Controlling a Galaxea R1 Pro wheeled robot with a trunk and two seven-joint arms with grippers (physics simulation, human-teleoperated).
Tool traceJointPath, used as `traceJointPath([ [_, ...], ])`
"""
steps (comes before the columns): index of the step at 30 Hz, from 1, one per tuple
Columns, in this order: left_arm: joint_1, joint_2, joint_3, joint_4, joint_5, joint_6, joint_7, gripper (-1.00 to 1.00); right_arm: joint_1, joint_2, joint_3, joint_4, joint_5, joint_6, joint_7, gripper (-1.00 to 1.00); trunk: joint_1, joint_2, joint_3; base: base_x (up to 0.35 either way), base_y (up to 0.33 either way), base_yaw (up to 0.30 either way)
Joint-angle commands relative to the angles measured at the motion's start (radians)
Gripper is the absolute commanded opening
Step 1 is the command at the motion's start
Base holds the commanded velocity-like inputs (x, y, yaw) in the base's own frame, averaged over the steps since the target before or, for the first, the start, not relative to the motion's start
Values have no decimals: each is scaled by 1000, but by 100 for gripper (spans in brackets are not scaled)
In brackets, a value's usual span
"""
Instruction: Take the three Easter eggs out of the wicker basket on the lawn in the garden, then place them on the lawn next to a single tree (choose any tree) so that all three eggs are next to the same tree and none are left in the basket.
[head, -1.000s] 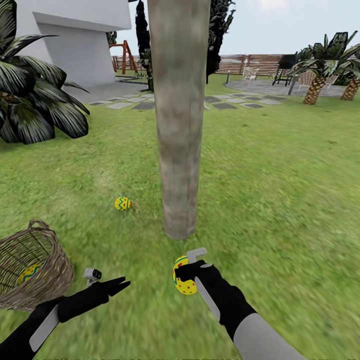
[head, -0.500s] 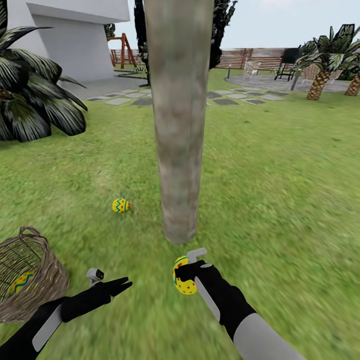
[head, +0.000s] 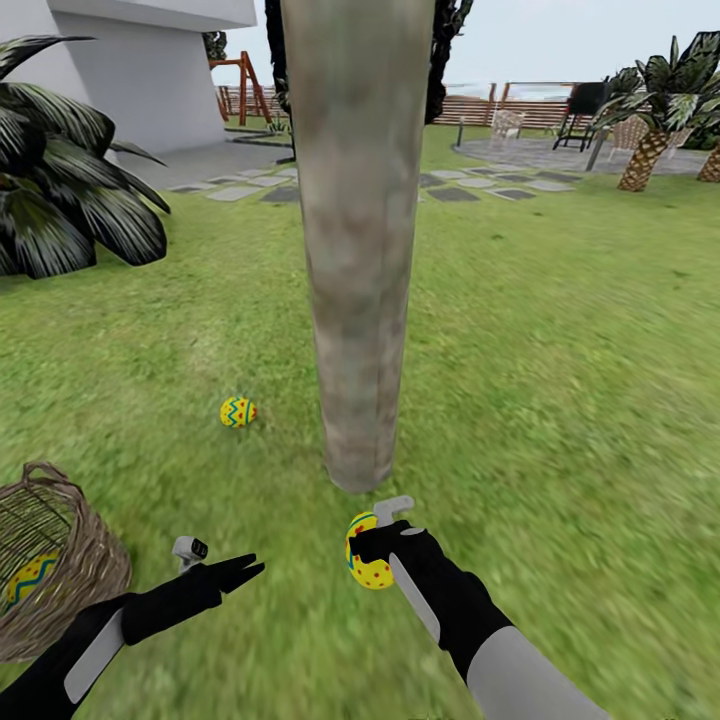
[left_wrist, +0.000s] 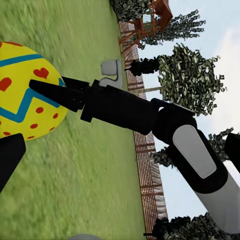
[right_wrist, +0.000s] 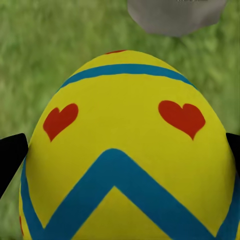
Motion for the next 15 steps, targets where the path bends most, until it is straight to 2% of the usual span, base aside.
traceJointPath([
  [1,-1,1,-5,0,9,10,-1,100,-1,0,2,-1,-11,3,-9,-100,0,0,-2,8,0,0],
  [5,0,2,-5,0,10,10,-1,100,-1,0,2,-1,-11,3,-9,-100,0,0,-9,151,0,0],
  [15,-1,1,-5,0,10,10,-1,100,-1,0,2,-1,-11,3,-9,-100,0,0,-25,5,0,0],
])
